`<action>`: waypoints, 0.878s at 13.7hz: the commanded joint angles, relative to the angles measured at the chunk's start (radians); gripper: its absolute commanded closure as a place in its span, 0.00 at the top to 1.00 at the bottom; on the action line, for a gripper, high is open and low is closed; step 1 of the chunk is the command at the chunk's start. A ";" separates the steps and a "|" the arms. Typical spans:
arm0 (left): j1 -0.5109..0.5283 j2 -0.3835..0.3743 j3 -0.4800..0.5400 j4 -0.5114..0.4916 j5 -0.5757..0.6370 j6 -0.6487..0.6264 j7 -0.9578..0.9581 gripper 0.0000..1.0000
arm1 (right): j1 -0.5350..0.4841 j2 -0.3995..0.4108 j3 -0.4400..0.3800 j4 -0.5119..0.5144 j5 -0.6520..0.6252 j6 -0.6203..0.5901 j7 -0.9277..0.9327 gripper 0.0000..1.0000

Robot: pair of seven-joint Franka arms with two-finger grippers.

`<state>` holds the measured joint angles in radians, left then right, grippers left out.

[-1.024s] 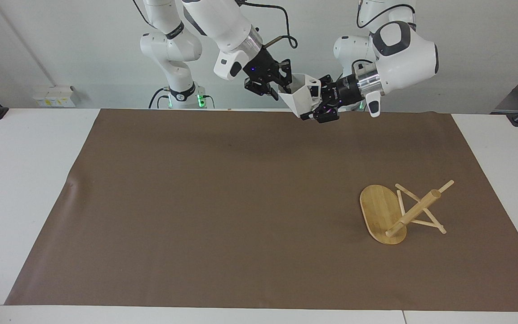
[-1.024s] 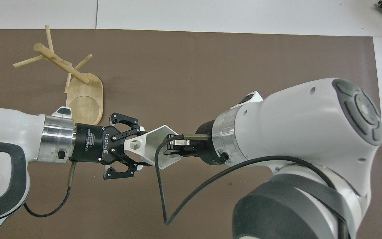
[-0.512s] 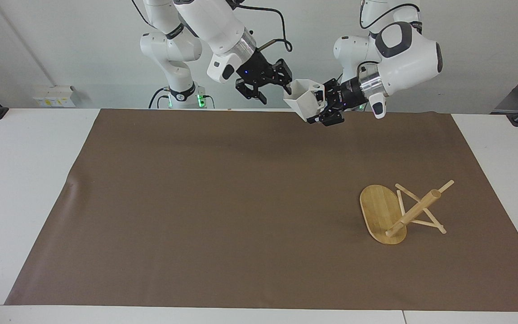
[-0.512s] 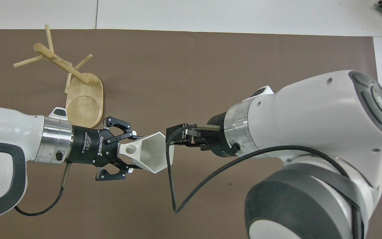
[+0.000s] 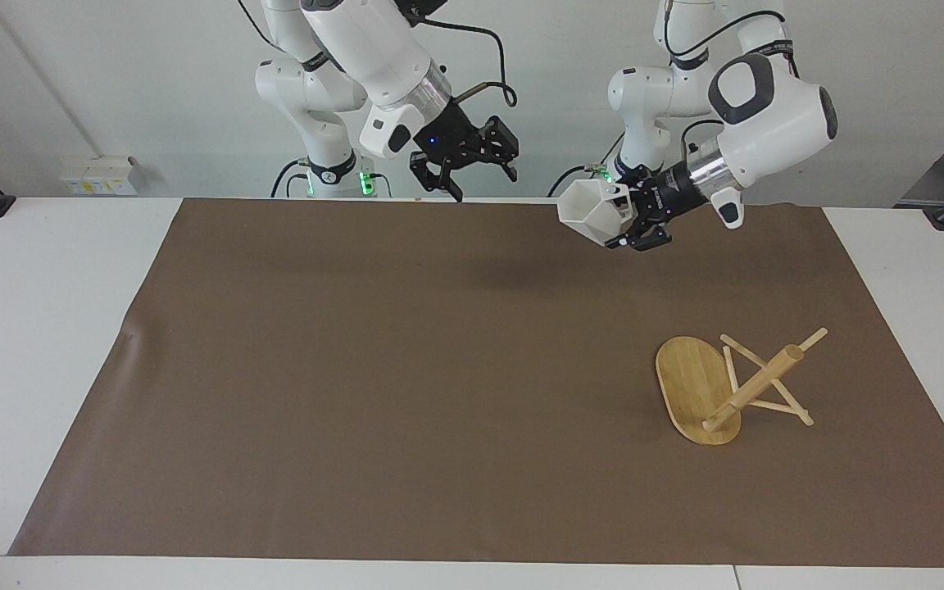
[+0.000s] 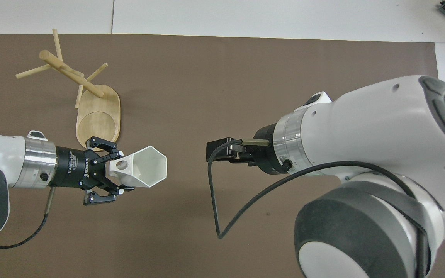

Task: Hang cup on rack
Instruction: 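Carry the cup toward the mug tree while the right gripper withdraws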

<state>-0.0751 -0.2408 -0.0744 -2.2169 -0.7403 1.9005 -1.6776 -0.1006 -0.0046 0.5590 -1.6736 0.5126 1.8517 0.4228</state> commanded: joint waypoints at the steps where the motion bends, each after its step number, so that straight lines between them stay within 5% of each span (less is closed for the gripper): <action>1: 0.005 -0.037 -0.010 -0.073 0.045 0.179 -0.204 0.00 | -0.013 -0.005 -0.016 -0.011 -0.014 0.018 -0.038 1.00; 7: -0.012 0.067 -0.015 -0.066 0.047 0.426 -0.359 0.00 | -0.016 0.003 -0.119 -0.009 -0.255 0.021 -0.174 1.00; 12: -0.012 0.141 -0.015 0.008 0.045 0.531 -0.433 0.00 | -0.019 0.005 -0.223 -0.011 -0.281 0.021 -0.283 1.00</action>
<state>-0.0741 -0.1442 -0.0937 -2.2632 -0.7130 2.4038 -2.0626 -0.1126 0.0023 0.3644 -1.6744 0.2468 1.8538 0.1996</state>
